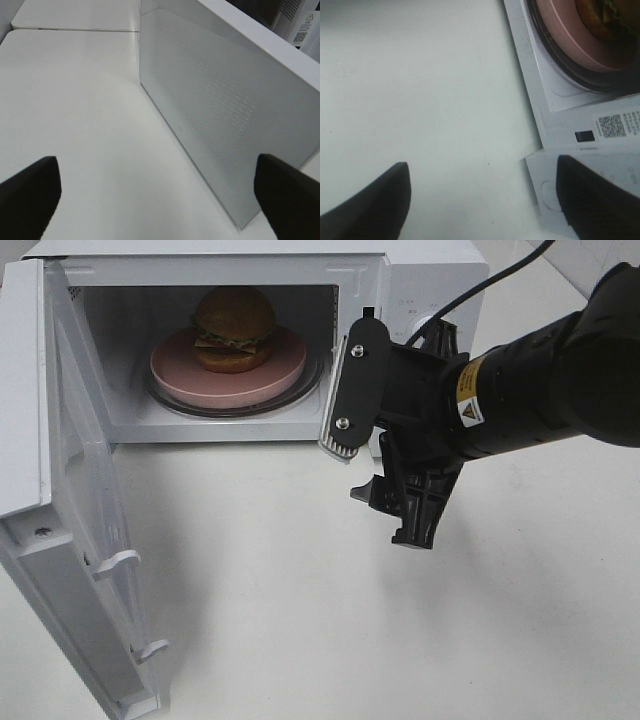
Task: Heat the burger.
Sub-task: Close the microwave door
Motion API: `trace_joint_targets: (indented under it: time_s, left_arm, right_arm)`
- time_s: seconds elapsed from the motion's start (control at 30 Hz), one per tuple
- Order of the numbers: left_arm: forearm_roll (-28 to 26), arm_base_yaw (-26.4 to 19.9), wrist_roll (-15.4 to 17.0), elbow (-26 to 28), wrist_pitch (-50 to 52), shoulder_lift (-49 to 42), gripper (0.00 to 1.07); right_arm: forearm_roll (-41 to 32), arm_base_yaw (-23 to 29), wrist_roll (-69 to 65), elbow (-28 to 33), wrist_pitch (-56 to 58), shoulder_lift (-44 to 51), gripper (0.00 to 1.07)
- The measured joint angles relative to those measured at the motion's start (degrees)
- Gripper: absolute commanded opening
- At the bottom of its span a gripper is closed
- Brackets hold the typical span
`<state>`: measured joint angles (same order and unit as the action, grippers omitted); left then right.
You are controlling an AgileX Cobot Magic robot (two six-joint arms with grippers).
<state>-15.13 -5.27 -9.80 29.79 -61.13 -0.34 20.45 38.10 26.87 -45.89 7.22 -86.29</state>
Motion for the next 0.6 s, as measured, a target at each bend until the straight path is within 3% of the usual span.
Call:
trace_joint_targets:
  time_s: [0.37, 0.6]
  left_arm:
    - [0.0, 0.0, 0.0, 0.0, 0.0, 0.0, 0.98]
    - [0.0, 0.0, 0.0, 0.0, 0.0, 0.0, 0.98]
  right_arm:
    - [0.0, 0.0, -7.05, 5.67, 1.2, 6.19, 0.76]
    - [-2.18, 0.0, -13.64, 7.96, 9.63, 10.54, 0.76]
